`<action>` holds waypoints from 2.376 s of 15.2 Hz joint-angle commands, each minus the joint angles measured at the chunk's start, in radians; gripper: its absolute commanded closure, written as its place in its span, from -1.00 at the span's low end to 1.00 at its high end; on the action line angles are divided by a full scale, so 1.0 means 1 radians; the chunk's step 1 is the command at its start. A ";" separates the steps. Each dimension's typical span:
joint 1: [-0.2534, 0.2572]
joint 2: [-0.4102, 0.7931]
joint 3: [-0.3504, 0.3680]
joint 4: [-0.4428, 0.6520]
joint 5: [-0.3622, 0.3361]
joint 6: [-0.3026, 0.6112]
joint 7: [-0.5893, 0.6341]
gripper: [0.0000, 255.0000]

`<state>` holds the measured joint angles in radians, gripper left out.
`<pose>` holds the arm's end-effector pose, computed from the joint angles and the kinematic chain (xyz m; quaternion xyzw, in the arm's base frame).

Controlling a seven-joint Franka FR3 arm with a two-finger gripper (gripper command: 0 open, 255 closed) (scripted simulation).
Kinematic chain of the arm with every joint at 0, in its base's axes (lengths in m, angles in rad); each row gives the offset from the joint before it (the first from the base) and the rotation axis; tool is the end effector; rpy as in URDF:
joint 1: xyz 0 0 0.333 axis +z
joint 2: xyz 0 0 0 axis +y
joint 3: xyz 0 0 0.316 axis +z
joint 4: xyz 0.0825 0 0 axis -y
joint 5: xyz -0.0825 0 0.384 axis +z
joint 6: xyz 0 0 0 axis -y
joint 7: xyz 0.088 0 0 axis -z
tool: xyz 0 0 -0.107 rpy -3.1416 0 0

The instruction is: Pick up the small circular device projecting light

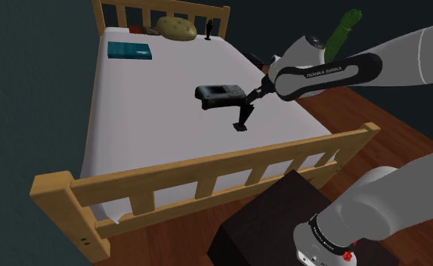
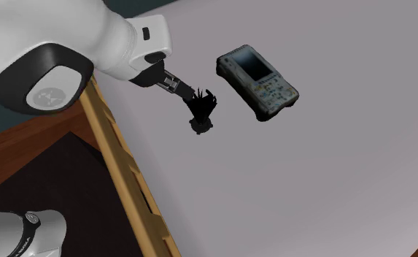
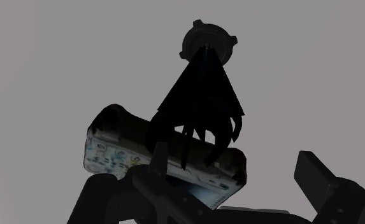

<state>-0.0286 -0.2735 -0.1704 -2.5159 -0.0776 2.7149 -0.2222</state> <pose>0.4643 -0.0922 0.4281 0.9717 0.0396 0.2274 0.0495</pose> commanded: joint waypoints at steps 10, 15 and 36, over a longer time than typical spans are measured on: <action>0.041 0.170 -0.055 -0.004 0.107 0.211 -0.096 -1.00; 0.041 0.170 -0.056 -0.004 0.108 0.211 -0.099 1.00; 0.014 0.033 -0.030 0.084 0.039 -0.011 -0.042 1.00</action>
<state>-0.0130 -0.2305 -0.2020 -2.4373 -0.0356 2.7182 -0.2668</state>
